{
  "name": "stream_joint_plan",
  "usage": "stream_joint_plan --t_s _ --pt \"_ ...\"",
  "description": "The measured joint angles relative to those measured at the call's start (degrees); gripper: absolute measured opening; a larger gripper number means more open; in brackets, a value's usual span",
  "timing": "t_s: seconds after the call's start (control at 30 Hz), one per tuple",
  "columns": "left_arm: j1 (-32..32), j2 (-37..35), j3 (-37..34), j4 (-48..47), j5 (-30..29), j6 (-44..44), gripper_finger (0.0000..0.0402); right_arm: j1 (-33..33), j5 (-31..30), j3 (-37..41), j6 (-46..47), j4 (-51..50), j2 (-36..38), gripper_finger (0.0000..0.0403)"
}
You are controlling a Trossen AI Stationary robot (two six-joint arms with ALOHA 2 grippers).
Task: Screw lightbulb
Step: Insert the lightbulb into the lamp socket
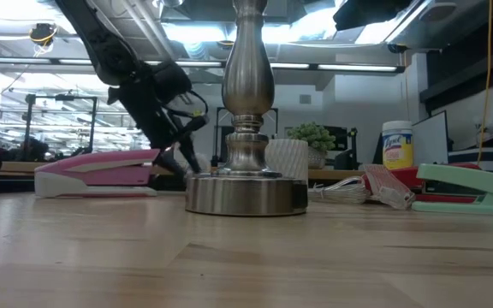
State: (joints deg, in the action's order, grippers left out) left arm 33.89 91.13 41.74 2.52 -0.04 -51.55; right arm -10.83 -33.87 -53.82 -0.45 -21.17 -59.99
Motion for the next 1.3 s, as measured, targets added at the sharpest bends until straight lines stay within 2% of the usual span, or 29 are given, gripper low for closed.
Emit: stream_joint_plan --t_s 0.37,0.53,0.63,0.8,0.97,1.17,1.3 --pt "4.38 -15.06 0.0 -0.08 0.03 3.35 0.011 0.0 0.0 0.0 0.09 0.11 0.0 0.028" --pt "3.99 -24.69 0.0 -0.02 0.17 7.21 0.0111 0.0 0.13 0.0 0.13 0.44 -0.17 0.028" --pt "2.72 -30.61 0.0 0.09 0.95 9.38 0.0111 0.0 2.93 0.0 0.13 0.37 -0.22 0.028" --pt "-1.56 -39.54 0.0 0.22 1.16 12.13 0.0111 0.0 10.04 0.0 0.13 0.43 -0.22 0.028" --pt "-8.26 -45.33 0.01 2.98 1.16 16.37 0.0111 -0.02 19.47 0.0 0.16 0.96 -0.22 0.028" --pt "-18.86 -46.3 0.04 12.12 1.16 24.51 0.0111 -0.02 29.52 0.0 1.83 5.33 -1.28 0.028" --pt "-25.09 -45.18 0.07 17.13 1.16 30.03 0.0111 -0.02 30.89 0.0 2.08 10.94 -3.02 0.028"
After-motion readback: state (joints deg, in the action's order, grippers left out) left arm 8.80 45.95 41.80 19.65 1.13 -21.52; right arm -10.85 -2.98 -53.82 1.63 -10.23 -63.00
